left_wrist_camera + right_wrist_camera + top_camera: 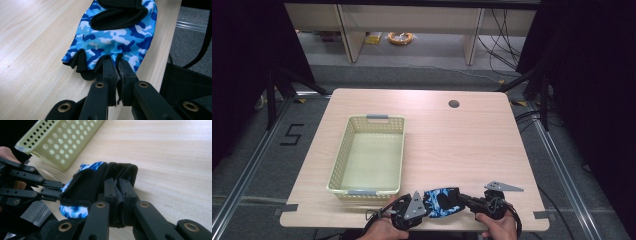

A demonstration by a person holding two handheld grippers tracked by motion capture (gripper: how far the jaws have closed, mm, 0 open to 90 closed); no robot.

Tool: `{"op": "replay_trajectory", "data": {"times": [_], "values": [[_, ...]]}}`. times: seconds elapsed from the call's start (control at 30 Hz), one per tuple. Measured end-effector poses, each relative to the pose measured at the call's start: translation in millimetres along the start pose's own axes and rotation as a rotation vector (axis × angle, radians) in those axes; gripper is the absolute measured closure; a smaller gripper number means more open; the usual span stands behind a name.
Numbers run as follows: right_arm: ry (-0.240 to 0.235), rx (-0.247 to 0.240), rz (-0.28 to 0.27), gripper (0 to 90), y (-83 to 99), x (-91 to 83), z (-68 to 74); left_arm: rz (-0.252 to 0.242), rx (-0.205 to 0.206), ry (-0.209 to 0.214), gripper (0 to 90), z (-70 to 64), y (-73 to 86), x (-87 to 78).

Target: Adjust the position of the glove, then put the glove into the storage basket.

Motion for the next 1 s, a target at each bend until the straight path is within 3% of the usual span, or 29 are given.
{"op": "replay_trajectory", "data": {"times": [0.03,0.1,0.13,0.17,0.2,0.23,0.3,0.33,0.37,0.4,0.47,0.5,0.57,0.6,0.67,0.7,0.73,0.77,0.83,0.87,0.93,0.97,1.0], "values": [[-0.026,0.012,-0.005,86.2,-0.5,0.4,3.4,-0.007,-0.005,0.002,85.2,-0.2,-0.8,-0.6],[-0.025,0.008,-0.010,86.2,-1.7,-0.4,6.3,-0.006,0.001,-0.004,85.2,1.2,-1.7,-3.8],[0.005,0.005,0.003,86.2,-1.5,-2.6,6.2,-0.012,-0.008,-0.005,85.2,1.2,-2.7,-4.6],[-0.006,0.002,-0.012,86.2,-2.4,-1.6,7.7,-0.027,-0.017,-0.004,85.2,1.8,-4.8,-5.3],[-0.016,-0.004,-0.009,86.2,-3.6,-3.6,9.5,-0.019,0.006,0.004,85.2,3.5,-5.6,-7.4],[-0.030,-0.006,-0.018,86.2,-4.5,-3.5,10.7,-0.026,-0.019,-0.004,85.2,3.9,-7.4,-9.1],[-0.022,-0.013,-0.023,86.2,-5.9,-5.6,13.2,-0.033,-0.018,0.001,85.2,5.7,-10.4,-12.0],[-0.045,-0.011,-0.029,86.2,-6.4,-5.3,17.0,-0.047,-0.023,-0.001,85.2,6.0,-12.6,-13.7],[-0.043,0.028,-0.025,86.2,-6.1,-6.3,22.0,-0.050,-0.014,-0.004,85.2,6.9,-13.7,-15.7],[-0.040,-0.020,-0.029,86.3,-8.2,-6.3,20.4,-0.052,-0.027,0.002,85.2,6.4,-15.4,-17.6],[-0.041,-0.034,-0.035,86.3,-11.4,-7.0,25.8,-0.053,-0.006,-0.005,85.2,10.5,-18.9,-24.2],[-0.065,-0.036,-0.040,86.3,-13.3,-6.5,30.8,-0.055,-0.019,-0.005,85.2,11.3,-20.9,-27.4],[-0.065,-0.022,-0.038,86.3,-16.1,-6.3,39.9,-0.066,-0.017,-0.010,85.2,14.8,-23.8,-32.6],[-0.059,-0.008,-0.027,86.3,-17.2,-7.5,43.7,-0.054,0.006,-0.016,85.2,18.0,-23.9,-35.5],[-0.078,-0.041,-0.044,86.4,-23.5,-5.1,48.7,-0.081,-0.017,-0.023,85.2,20.5,-26.6,-39.4],[-0.063,-0.064,-0.045,86.4,-26.1,-5.6,48.0,-0.069,-0.016,-0.023,85.2,21.9,-26.1,-41.8],[-0.076,-0.050,-0.052,86.5,-28.6,-5.4,51.4,-0.069,0.002,-0.021,85.2,24.4,-27.5,-44.5],[-0.076,-0.083,-0.054,86.5,-34.0,-5.2,51.7,-0.069,-0.008,-0.026,85.2,26.4,-28.5,-46.6],[-0.086,-0.048,-0.054,86.6,-39.9,-6.8,59.7,-0.082,-0.025,-0.029,85.2,30.0,-32.5,-49.3],[-0.091,-0.101,-0.065,86.6,-46.3,-6.8,58.4,-0.092,-0.027,-0.035,85.2,33.3,-35.1,-51.6],[-0.094,-0.118,-0.071,86.6,-57.2,-8.3,64.4,-0.086,-0.011,-0.051,85.1,38.9,-37.5,-56.4],[-0.097,-0.102,-0.068,86.7,-61.0,-9.2,70.0,-0.113,-0.008,-0.056,85.1,40.9,-40.5,-57.3],[-0.109,-0.106,-0.066,86.7,-65.8,-9.7,74.9,-0.108,-0.031,-0.058,85.1,41.9,-41.9,-59.3]]}}
Point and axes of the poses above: each handheld gripper's, and its own axes: x roughly forward along the jaws, y roughly out of its underside, z roughly to its left, the point moved 7 cm from there along x, roughly forward along the jaws, and after that the axes turned 12 degrees about -y, right-handed, at the moved point
